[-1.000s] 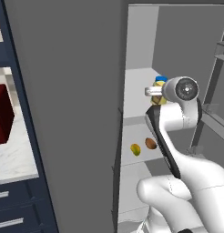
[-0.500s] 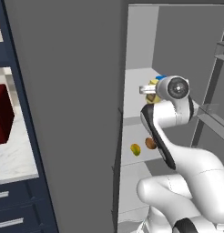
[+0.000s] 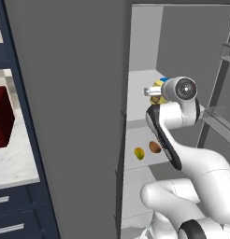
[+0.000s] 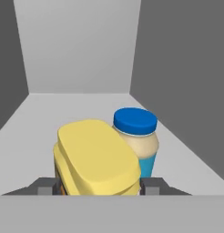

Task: Place the mustard and mayonnaise from the counter to the top shelf of the fridge. If the existing items in the fridge are on the top shelf, move them to other shelves.

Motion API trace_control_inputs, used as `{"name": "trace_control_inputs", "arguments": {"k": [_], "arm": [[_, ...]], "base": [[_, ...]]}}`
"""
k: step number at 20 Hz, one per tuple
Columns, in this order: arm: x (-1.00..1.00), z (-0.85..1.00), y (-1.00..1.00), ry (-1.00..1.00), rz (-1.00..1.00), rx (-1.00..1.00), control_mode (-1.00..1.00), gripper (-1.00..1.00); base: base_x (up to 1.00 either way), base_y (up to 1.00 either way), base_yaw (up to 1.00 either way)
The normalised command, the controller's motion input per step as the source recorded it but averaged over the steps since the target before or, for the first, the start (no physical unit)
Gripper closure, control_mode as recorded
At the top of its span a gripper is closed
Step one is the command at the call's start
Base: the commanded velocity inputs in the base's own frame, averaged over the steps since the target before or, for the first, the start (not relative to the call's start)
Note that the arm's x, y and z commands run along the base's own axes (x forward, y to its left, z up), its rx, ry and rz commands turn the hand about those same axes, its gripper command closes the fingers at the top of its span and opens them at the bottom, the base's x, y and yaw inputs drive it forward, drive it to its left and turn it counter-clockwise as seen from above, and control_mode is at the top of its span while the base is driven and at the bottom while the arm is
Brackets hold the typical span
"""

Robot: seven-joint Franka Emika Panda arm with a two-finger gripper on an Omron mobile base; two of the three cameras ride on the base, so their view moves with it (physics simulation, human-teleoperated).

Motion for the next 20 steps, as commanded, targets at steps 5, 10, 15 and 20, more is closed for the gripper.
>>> {"name": "trace_control_inputs", "arguments": {"k": [5,10,15,20], "arm": [[0.01,-0.16,0.01,0.00,0.00,0.00,-1.00,1.00],[0.17,-0.04,0.11,0.00,0.00,0.00,-1.00,1.00],[0.00,-0.02,0.02,0.01,0.00,0.00,-1.00,-1.00],[0.00,0.00,0.00,0.00,0.00,0.00,-1.00,-1.00]], "base": [[0.00,0.00,0.00],[0.00,0.00,0.00],[0.00,0.00,0.00],[0.00,0.00,0.00]]}}
